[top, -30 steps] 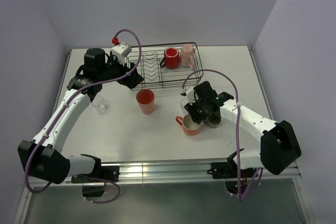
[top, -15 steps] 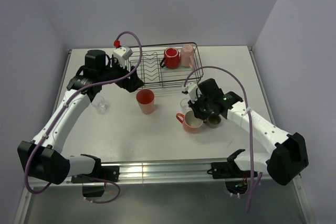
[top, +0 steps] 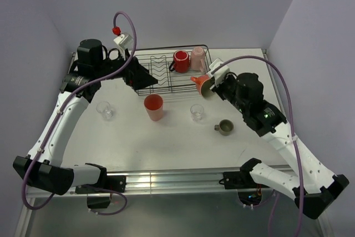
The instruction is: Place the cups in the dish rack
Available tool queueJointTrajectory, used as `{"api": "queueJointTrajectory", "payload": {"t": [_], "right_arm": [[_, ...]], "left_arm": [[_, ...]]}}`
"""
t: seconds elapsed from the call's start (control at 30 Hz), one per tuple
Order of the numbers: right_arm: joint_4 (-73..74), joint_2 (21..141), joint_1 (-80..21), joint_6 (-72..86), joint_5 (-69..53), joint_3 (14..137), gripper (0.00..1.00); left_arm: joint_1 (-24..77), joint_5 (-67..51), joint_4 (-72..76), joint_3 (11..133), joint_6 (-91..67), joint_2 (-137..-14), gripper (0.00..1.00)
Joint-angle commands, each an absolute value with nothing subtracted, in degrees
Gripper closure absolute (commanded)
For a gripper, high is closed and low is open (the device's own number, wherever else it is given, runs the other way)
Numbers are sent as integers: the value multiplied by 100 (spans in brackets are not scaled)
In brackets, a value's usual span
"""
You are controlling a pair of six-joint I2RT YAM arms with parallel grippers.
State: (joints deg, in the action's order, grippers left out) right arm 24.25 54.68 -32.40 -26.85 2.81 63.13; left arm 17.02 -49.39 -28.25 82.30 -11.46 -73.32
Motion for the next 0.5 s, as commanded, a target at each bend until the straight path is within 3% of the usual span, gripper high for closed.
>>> {"api": "queueJointTrajectory", "payload": {"t": [0.0,0.17,0.47], "right_arm": [[-610,5064,-3383,-4014,1431,5698,100],[-3264,4843,-3524,-5535,1179,4826,100],[-5806,4597,-3744,-7109,-464,3587,100]], "left_arm": [[1705,-5756,-2531,8560,-1950,-7426,3],[1784,-6099,-2496,8605,-2276,-7532,4],[2627,-6328,-2821,8744,-2197,-7708,9]]}}
